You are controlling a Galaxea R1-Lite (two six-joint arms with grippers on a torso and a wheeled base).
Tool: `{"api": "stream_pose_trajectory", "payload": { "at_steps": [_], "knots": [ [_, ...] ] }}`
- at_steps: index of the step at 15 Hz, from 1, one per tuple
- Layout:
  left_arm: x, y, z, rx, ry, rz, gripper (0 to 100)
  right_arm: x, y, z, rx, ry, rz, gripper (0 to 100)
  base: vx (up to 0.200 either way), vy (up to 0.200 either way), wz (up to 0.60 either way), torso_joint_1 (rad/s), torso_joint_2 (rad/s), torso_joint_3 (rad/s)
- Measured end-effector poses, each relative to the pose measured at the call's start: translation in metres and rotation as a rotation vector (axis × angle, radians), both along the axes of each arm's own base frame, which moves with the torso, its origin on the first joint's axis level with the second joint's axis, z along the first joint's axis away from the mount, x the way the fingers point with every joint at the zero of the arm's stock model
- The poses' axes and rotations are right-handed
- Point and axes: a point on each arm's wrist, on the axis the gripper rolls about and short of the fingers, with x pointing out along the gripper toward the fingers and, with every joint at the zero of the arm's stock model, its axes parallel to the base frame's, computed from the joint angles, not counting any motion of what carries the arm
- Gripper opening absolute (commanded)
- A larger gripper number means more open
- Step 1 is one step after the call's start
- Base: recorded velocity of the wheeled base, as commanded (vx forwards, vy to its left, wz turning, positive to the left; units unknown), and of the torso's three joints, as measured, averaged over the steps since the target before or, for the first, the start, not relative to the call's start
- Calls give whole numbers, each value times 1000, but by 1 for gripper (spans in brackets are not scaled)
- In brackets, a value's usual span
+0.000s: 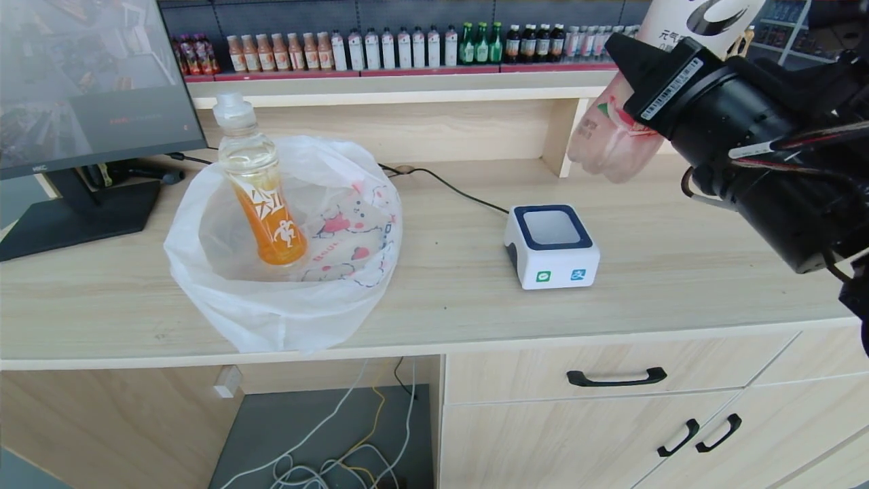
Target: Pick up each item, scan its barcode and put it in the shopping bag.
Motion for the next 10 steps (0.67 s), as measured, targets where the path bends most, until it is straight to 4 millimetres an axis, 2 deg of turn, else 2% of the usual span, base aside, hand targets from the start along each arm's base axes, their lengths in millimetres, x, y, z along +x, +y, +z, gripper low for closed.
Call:
{"api": "stream_pose_trajectory", "payload": {
  "at_steps": [6,10],
  "knots": [
    [0,0,0,0,0,0,100,-13,-8,-41,-259,-61,21,0,0,0,0,0,0,0],
    [0,0,0,0,0,0,100,-11,-10,-47,-365,-117,102,0,0,0,0,0,0,0]
  ]
}}
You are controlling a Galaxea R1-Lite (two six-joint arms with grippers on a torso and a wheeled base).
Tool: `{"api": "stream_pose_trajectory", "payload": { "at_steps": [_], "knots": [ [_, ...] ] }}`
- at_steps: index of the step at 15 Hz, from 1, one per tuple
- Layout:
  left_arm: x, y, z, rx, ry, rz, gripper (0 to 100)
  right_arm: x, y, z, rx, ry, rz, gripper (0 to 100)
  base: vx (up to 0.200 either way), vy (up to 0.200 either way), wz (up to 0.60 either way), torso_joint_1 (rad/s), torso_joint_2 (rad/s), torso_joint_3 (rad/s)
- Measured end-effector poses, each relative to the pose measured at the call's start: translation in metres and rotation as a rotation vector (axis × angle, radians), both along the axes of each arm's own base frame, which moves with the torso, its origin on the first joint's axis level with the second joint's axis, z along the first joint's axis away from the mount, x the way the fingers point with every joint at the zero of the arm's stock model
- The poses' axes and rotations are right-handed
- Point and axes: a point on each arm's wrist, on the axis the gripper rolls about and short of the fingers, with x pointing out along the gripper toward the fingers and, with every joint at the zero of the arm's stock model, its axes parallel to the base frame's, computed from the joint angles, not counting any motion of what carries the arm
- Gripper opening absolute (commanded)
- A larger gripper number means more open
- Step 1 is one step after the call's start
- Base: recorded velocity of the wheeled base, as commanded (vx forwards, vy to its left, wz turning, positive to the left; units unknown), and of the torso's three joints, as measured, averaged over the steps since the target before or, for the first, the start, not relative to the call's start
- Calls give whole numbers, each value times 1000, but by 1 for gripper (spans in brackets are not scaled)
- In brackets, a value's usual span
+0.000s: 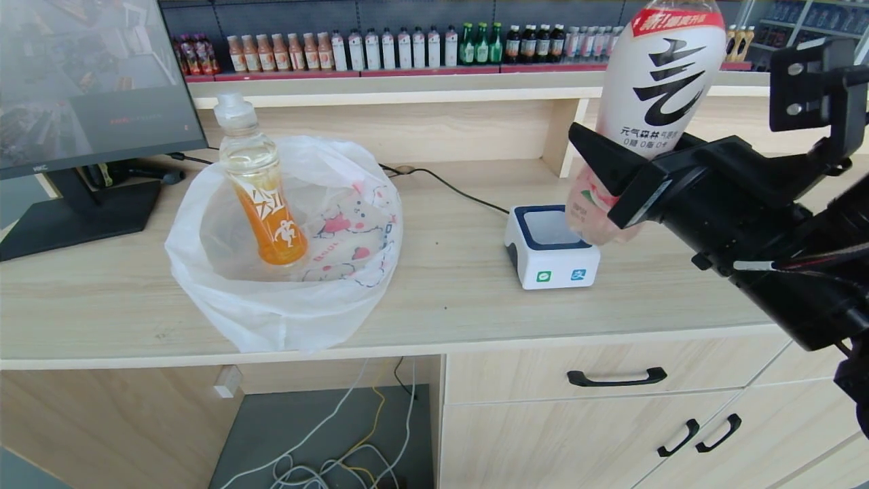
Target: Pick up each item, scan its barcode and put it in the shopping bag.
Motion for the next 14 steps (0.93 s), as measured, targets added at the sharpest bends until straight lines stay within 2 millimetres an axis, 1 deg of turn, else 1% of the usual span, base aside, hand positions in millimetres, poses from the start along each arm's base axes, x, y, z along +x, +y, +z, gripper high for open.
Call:
{"api": "stream_pose_trajectory", "payload": {
  "at_steps": [3,5,7,9,10,11,14],
  "knots": [
    [0,0,0,0,0,0,100,7,-5,-5,-11,-23,-13,0,0,0,0,0,0,0],
    [0,0,0,-2,0,0,100,13,-3,-9,-18,-8,-3,0,0,0,0,0,0,0],
    [0,0,0,-2,0,0,100,20,1,-10,-14,-32,53,0,0,0,0,0,0,0],
    [0,0,0,-3,0,0,100,22,1,-10,35,-153,74,0,0,200,0,-2,2,5],
    [0,0,0,-3,0,0,100,25,1,-18,34,-167,74,0,0,200,0,-2,-2,2],
    [0,0,0,-3,0,0,100,28,2,-24,21,-148,72,0,0,200,0,-7,2,7],
    [0,0,0,-3,0,0,100,37,2,-32,9,-127,58,0,0,200,0,7,4,2]
  ]
}}
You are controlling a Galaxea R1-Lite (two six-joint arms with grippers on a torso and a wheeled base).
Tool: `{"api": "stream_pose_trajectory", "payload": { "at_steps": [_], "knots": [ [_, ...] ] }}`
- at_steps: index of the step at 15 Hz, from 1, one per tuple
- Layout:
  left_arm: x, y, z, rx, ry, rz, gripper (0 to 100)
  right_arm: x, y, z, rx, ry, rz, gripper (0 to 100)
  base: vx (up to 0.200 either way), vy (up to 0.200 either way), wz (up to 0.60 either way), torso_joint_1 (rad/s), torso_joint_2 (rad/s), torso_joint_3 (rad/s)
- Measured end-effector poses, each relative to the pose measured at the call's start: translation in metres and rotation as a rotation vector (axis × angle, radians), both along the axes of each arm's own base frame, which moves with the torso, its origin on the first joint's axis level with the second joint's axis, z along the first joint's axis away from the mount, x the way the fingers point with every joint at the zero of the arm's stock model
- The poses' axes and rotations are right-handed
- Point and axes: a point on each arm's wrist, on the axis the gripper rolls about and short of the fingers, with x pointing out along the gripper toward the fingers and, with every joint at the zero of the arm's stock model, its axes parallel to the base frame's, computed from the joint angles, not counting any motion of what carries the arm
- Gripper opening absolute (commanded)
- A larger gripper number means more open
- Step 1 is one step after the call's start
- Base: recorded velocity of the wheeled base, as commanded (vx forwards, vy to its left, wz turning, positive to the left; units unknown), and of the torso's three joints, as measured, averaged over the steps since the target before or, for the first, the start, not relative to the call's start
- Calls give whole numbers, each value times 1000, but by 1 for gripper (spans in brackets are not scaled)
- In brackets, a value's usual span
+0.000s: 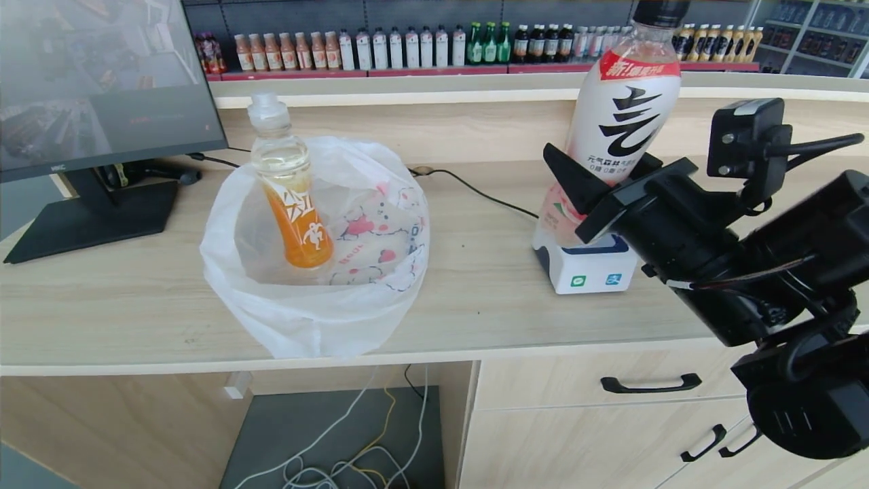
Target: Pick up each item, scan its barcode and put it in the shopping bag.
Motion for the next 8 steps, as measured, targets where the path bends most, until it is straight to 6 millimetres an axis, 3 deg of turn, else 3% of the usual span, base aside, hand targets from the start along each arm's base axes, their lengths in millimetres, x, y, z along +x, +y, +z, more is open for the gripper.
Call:
{"api": "stream_pose_trajectory", "payload": {
  "at_steps": [8],
  "knots": [
    [0,0,0,0,0,0,100,2,-1,-3,11,13,-4,0,0,200,0,-1,2,2]
  ]
}}
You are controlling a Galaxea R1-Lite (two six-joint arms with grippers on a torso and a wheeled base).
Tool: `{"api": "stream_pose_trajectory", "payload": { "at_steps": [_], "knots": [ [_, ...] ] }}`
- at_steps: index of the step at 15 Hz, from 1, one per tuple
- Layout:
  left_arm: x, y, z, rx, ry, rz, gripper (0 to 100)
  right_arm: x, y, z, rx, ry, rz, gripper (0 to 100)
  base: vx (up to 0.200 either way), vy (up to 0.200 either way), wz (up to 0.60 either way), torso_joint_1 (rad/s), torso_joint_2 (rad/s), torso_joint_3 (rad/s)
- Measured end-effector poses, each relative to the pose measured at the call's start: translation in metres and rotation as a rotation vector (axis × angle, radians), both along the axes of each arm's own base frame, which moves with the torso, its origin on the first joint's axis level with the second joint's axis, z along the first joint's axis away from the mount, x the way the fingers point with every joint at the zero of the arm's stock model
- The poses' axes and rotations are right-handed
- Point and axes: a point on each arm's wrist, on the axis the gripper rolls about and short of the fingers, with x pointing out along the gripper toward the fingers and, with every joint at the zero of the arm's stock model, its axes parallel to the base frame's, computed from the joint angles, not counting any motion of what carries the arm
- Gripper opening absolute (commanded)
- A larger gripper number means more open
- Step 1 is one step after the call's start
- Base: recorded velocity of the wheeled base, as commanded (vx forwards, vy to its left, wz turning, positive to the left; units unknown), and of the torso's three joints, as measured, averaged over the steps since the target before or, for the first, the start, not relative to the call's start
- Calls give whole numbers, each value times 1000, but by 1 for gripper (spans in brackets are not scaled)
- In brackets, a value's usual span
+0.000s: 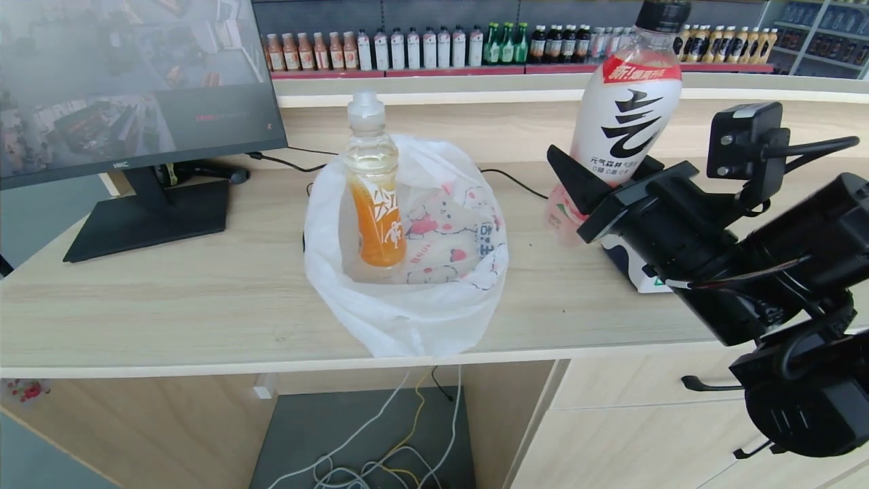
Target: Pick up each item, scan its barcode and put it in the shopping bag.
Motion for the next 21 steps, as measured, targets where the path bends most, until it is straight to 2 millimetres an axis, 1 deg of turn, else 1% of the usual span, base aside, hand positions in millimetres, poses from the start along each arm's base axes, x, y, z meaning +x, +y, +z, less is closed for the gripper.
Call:
{"api": "stream_pose_trajectory", "payload": {
  "at_steps": [4,12,16,21],
  "knots": [
    [0,0,0,0,0,0,100,-1,1,0,8,8,9,0,0,200,0,4,6,2],
    [0,0,0,3,0,0,100,0,-2,-3,6,21,4,0,0,0,0,0,0,0],
    [0,0,0,3,0,0,100,5,-7,-6,9,34,-16,0,0,0,0,0,0,0],
    [0,0,0,3,0,0,100,14,-2,-16,-8,58,-8,0,0,0,0,0,0,0]
  ]
}}
